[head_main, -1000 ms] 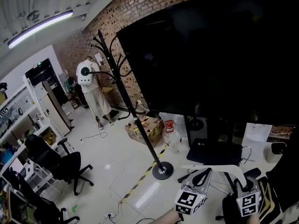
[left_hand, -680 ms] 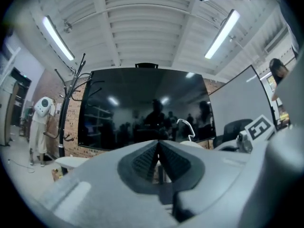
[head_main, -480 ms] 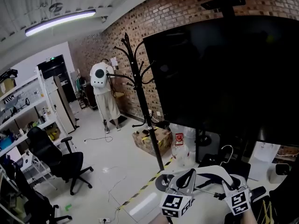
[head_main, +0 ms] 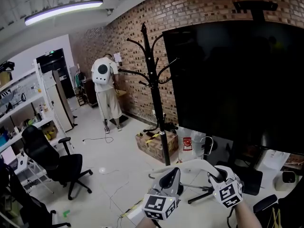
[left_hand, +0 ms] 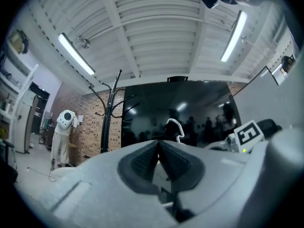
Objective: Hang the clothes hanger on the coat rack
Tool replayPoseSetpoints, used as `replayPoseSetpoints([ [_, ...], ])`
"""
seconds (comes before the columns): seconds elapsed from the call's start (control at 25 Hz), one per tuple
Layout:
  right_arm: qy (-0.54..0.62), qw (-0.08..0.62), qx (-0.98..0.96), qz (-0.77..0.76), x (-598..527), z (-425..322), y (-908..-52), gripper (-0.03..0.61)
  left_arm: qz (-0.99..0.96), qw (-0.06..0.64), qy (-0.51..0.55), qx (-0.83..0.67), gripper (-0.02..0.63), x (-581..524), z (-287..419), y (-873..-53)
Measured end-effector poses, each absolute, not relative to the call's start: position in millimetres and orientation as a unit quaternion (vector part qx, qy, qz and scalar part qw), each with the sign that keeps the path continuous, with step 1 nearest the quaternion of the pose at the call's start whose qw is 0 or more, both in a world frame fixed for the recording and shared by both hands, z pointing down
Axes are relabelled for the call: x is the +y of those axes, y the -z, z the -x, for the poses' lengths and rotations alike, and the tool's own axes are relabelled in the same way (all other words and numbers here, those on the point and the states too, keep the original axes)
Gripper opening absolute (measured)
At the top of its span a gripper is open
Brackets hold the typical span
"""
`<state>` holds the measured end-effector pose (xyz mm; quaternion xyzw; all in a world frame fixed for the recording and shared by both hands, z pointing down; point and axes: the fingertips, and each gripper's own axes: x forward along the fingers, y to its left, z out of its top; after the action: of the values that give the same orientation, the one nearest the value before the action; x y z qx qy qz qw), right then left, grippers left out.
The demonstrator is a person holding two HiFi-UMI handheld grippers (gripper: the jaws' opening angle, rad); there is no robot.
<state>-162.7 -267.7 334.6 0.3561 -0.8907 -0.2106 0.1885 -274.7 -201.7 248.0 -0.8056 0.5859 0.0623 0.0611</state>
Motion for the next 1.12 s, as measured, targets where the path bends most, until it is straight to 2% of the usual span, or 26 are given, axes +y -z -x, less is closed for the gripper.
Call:
replayPoseSetpoints([
  [0.28,0.230,0.186,-0.891,-0.344,-301.0,261.7,-323.8,0.108,0.806,0.062,-0.060,0.586,0.005,-237.0,360.5,-240.9],
  [0.56,0.255,0.184,-0.886,-0.341,-311.8,318.6,-305.5,0.108,0.806,0.066,-0.062,0.585,0.005,-237.6,429.1,-232.4],
  [0.8,0.277,0.177,-0.879,-0.345,-319.6,335.0,-272.1,0.108,0.813,0.088,-0.072,0.571,0.005,-247.0,448.9,-212.8],
  [1.12,0.318,0.150,-0.878,-0.325,-355.1,348.1,-185.1,0.108,0.805,0.110,-0.080,0.578,0.005,-278.4,457.3,-151.3],
])
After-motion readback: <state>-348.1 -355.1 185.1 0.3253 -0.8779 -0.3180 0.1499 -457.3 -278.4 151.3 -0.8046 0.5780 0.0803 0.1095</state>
